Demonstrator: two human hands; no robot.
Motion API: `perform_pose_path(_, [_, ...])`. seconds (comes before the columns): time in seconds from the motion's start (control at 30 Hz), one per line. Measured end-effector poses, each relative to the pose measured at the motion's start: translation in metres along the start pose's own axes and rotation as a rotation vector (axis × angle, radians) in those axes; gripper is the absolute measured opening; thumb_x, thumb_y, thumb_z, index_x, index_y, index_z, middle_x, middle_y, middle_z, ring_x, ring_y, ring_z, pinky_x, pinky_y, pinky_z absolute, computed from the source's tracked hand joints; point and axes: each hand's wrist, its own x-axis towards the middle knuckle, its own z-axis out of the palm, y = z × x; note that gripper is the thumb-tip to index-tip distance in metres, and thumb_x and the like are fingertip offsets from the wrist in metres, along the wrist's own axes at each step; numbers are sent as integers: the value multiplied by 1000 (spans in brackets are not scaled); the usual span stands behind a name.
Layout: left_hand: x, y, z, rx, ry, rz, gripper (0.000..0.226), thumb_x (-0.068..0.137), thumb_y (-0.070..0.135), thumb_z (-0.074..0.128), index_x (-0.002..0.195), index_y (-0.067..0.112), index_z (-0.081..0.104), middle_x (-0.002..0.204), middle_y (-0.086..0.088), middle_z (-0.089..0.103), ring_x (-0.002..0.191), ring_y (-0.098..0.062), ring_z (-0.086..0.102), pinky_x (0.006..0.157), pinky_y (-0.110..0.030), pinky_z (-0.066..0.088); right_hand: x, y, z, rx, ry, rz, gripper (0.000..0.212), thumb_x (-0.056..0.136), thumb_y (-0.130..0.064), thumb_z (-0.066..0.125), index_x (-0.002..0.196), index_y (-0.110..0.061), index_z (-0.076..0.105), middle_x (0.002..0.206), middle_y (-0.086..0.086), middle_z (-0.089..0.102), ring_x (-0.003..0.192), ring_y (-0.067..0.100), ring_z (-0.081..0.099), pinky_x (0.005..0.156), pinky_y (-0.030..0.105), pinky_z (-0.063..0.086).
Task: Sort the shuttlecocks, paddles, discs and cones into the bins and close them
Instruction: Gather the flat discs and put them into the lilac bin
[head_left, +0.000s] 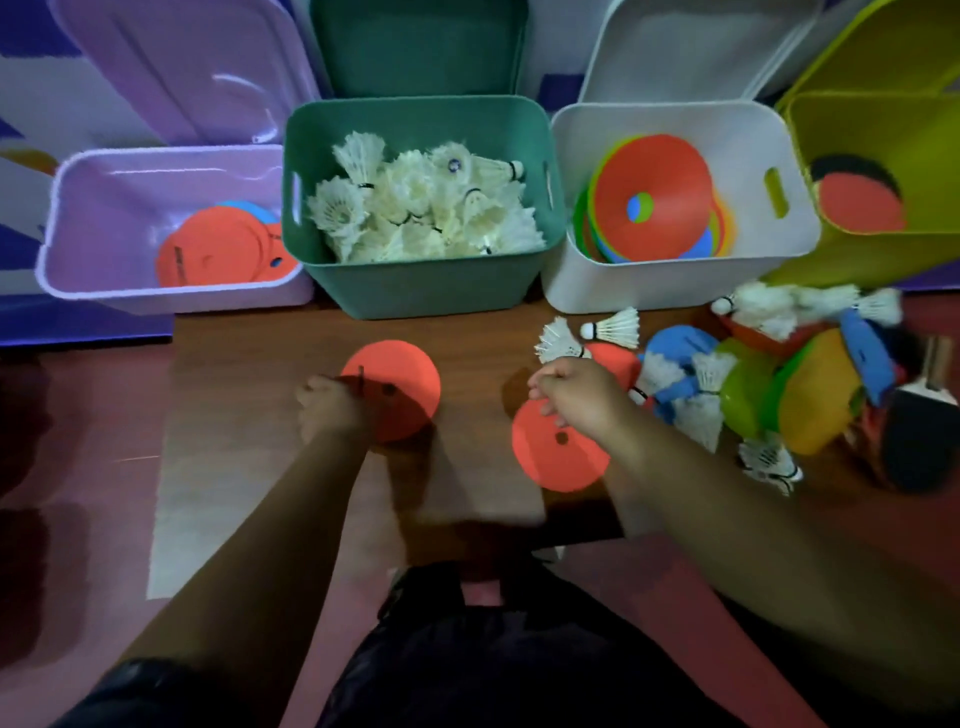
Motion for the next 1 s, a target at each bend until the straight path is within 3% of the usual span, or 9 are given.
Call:
perform_pose_path(0.07, [-2,-7,6,-26,44,-20,110,67,69,87,136,-2,39,138,-26,51,123,-48,59,100,-55,54,0,20,-10,-40,30,-1,17,102,-19,58,93,-19,72,100,6,78,81,20,73,68,33,55])
perform_pose_path(0.13, [-1,-15,10,-46,40,-19,112,59,73,88,129,1,40,131,-25,56,118,-46,62,95,-56,58,-1,36,-18,-134,47,-28,17,102,-24,59,97,-20,74,100,1,78,89,21,75,76,32,57])
perform_pose_path(0.3, [-20,-24,6,-12,-4,-51,72,75,46,88,122,3,55,117,-22,67,103,-43,67,83,-50,60,1,71,-31,-363,78,-45,23,97,-16,62,115,-12,75,117,8,74,108,28,68,93,38,56])
perform_pose_path(0.43, [-75,-15,11,-70,-52,55,41,94,41,73,112,7,57,92,-12,64,81,-34,64,63,-40,53,11,94,-33,-431,105,19,57,91,-20,71,145,-10,55,142,17,48,114,37,62,92,41,57])
perform_pose_path(0.53, [-105,-19,19,-292,-106,88,36,82,51,78,102,25,62,98,-9,73,86,-33,71,72,-49,62,18,100,-31,-467,91,28,73,90,-26,76,153,-8,43,151,17,33,118,39,60,89,40,56])
perform_pose_path(0.6, [-124,-19,20,-460,-161,91,26,83,37,81,103,29,65,103,-7,75,90,-31,73,74,-47,63,21,101,-28,-500,84,19,79,89,-33,80,153,-9,39,154,17,29,119,40,59,90,42,57])
perform_pose_path(0.7, [-150,-14,19,-547,-217,116,27,92,10,74,117,18,65,109,-7,74,93,-26,73,71,-39,58,24,103,-24,-599,84,-38,92,84,-45,86,153,-12,35,155,16,24,124,40,58,94,45,58])
perform_pose_path(0.93, [-166,-26,13,-483,-198,82,26,92,4,72,115,2,60,107,-15,72,98,-34,72,81,-52,61,32,96,-27,-650,75,36,110,74,-42,95,155,-7,29,158,20,23,129,42,56,95,46,58])
perform_pose_path(1.0, [-167,-29,10,-507,-180,69,27,93,3,71,117,0,60,108,-16,71,100,-35,71,80,-50,61,32,92,-26,-631,114,39,88,84,-26,87,152,-6,35,155,19,31,125,41,58,93,48,59])
